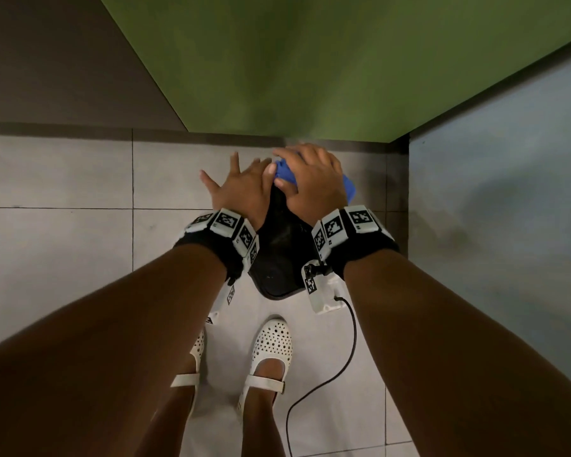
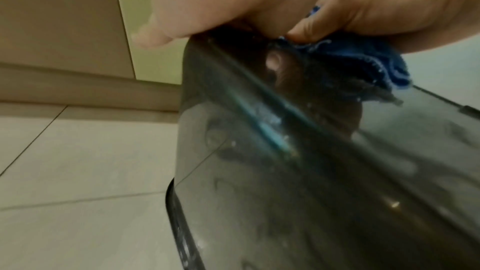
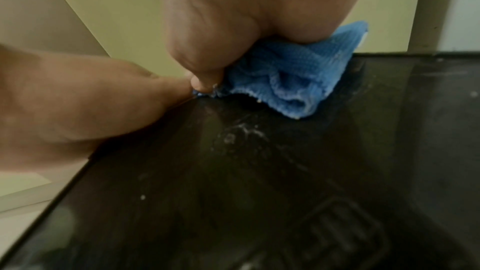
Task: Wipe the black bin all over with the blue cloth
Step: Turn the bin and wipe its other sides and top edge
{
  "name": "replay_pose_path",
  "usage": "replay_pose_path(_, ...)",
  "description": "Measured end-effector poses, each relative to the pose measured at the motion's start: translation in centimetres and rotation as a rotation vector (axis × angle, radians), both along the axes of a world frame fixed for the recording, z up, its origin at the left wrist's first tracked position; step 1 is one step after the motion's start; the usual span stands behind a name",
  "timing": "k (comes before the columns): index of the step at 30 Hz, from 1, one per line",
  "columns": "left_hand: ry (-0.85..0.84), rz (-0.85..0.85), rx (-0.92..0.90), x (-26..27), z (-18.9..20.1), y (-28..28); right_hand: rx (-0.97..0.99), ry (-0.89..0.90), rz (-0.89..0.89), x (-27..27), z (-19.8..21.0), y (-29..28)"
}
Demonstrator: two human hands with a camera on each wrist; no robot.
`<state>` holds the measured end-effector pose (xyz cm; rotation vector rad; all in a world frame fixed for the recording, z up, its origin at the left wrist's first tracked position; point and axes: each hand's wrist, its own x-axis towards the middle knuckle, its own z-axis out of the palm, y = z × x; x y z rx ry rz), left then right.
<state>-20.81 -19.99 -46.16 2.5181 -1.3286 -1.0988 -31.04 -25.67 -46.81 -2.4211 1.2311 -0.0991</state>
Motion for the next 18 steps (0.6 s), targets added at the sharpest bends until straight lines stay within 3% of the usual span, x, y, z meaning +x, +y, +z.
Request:
replay_pose_path(3,0.081,0.044,-0.037,0.4,-0.2,0.5,0.014,0.011,0.026,-0.3,0.0,-0.1)
replay_pose_path(6,0.051,0.066,-0.043,0.2,-0.1,0.3,0.014,0.044,-0.025,-0.3,0.1,0.1)
replay_pose_path(10,0.025,0.098,0.032,0.0,0.1,0.0,0.056,0.114,-0.347,-1.4,0.2,1.1)
replay_pose_path(14,0.014,0.106,0.045,0.1,-0.1,-0.1,0.062,0.069,-0.690,-2.6,-0.3,2.4)
replay_pose_path(16,0.017,0.106,0.042,0.0,0.0,-0.1,0.044,0.089,-0.713,-2.4,-0.2,2.2)
replay_pose_path(18,0.016,0.089,0.031,0.0,0.1,0.0,0.084,0.151,-0.627,-1.6,0.2,1.6)
